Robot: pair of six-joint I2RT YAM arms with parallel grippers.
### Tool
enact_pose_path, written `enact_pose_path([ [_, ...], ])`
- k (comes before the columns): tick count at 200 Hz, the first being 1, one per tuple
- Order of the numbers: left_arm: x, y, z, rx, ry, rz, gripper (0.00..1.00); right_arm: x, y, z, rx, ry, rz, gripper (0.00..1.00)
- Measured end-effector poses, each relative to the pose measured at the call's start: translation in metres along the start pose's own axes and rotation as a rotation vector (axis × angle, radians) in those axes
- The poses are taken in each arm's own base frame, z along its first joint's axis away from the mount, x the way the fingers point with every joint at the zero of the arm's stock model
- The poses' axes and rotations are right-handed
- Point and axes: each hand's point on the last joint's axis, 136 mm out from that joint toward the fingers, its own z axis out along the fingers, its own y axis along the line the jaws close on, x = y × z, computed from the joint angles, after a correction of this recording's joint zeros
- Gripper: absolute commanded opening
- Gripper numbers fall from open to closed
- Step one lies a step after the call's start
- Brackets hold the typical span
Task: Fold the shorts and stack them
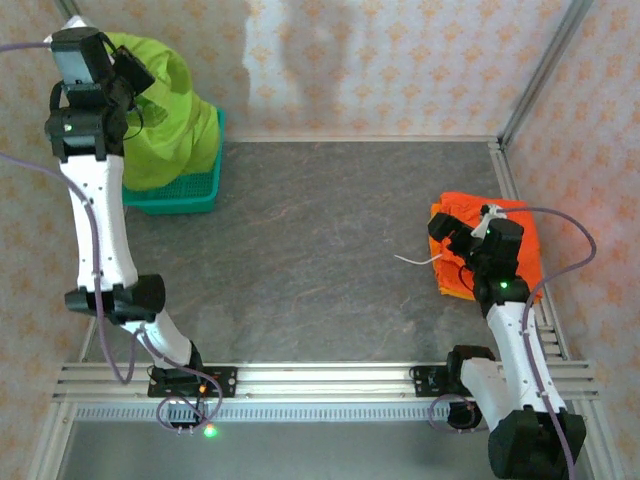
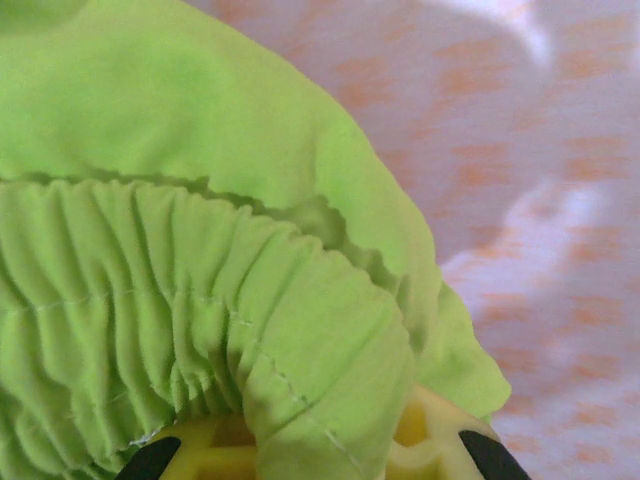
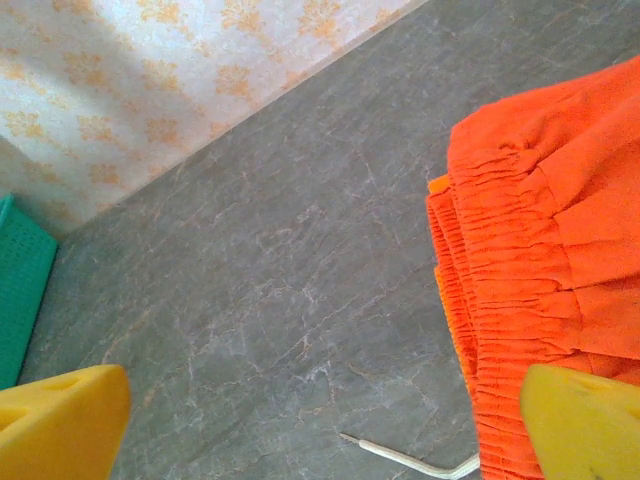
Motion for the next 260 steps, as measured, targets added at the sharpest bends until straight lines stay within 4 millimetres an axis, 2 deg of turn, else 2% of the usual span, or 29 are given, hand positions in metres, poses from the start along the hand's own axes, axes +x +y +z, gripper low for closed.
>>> enact_pose_path([
  [25,-0.005,-0.056,-0.051,0.155,-0.05,0.082,0.0,0.0,0.001,0.0,-0.004,0.001,0.0,0.99],
  [50,0.003,-0.096,-0.091,0.264,-0.068,0.157,0.0,0.001,0.001,0.0,-0.007,0.003,0.001,0.99],
  [66,0.017,-0.116,-0.109,0.32,-0.061,0.201,0.0,0.001,0.002,0.0,-0.011,0.004,0.005,0.99],
  [89,0.058,-0.134,-0.122,0.362,-0.011,0.279,0.0,0.002,0.002,0.0,-0.015,0.007,0.018,0.99],
  [114,0.122,-0.136,-0.114,0.329,0.056,0.39,0.0,0.01,-0.003,0.003,-0.008,0.022,0.049,0.99],
  [137,0.182,-0.119,-0.084,0.206,0.137,0.489,0.0,0.019,-0.008,0.005,0.001,0.042,0.072,0.99],
  [152,0.207,-0.105,-0.061,0.102,0.166,0.54,0.0,0.02,-0.008,0.006,-0.002,0.044,0.083,0.99],
  [165,0.219,-0.101,-0.042,0.023,0.172,0.576,0.01,0.02,-0.007,0.006,-0.005,0.045,0.085,0.99],
  [186,0.222,-0.111,-0.017,-0.065,0.169,0.621,0.01,0.02,-0.006,0.006,-0.008,0.047,0.087,0.99],
  [212,0.196,-0.142,0.005,-0.117,0.101,0.606,0.01,0.02,-0.005,0.006,-0.014,0.05,0.092,0.99],
  [238,0.17,-0.155,0.002,-0.134,0.034,0.564,0.01,0.02,-0.005,0.006,-0.014,0.05,0.098,0.99],
  [249,0.167,-0.154,-0.003,-0.152,0.02,0.567,0.04,0.02,-0.005,0.006,-0.014,0.05,0.099,0.99],
  [260,0.173,-0.154,-0.009,-0.162,0.018,0.586,0.08,0.02,-0.005,0.006,-0.014,0.05,0.101,0.99],
])
